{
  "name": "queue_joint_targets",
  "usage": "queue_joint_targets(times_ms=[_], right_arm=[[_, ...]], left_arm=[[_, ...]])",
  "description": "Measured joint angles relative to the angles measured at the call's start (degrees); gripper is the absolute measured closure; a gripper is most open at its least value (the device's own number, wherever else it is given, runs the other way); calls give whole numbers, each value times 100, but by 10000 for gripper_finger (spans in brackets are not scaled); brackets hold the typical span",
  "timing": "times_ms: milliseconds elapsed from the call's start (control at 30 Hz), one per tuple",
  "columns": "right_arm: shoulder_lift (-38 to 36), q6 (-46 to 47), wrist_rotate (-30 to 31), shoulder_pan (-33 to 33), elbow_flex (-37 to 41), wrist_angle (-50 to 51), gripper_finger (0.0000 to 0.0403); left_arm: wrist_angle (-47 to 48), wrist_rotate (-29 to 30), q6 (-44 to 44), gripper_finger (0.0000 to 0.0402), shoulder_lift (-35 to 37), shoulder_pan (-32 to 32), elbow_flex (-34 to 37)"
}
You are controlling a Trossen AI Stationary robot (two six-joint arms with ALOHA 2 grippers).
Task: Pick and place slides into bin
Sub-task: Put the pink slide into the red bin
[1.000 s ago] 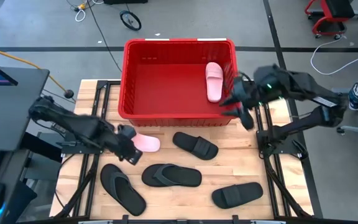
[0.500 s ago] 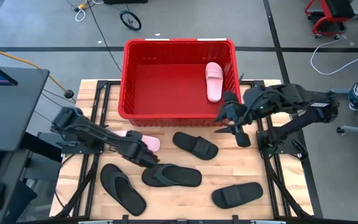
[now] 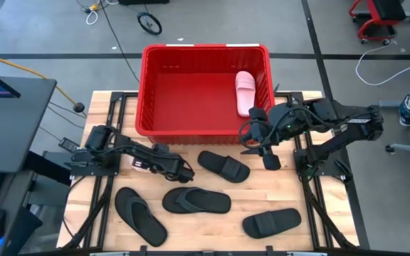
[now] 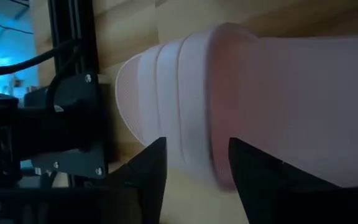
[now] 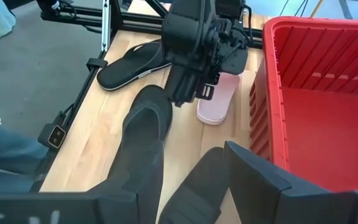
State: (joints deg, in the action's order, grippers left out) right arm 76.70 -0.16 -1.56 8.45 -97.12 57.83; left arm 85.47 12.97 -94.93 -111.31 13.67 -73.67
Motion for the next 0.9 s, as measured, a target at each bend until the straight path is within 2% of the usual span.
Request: queue_joint_targets(times_ms=[267, 367, 500, 567, 733, 900], right_arm=[[-10, 0, -2, 0, 0, 40, 230], [-10, 0, -2, 0, 0, 84, 230], [-10, 37, -2, -2, 0, 89, 230], [-10, 37, -2, -2, 0, 116, 230], [-10, 52, -2, -2, 0, 284, 230], [-12, 9, 0, -2, 0, 431, 230]], left_arm=[[125, -7, 743, 255, -329, -2, 9], [107, -93, 961, 297, -283, -6, 10], [158, -226, 1590, 380, -258, 52, -108], [163, -349, 1948, 386, -258, 120, -289], [465, -1096, 2983, 389, -258, 431, -1211], [452, -1712, 4490, 391, -221, 940, -2792]])
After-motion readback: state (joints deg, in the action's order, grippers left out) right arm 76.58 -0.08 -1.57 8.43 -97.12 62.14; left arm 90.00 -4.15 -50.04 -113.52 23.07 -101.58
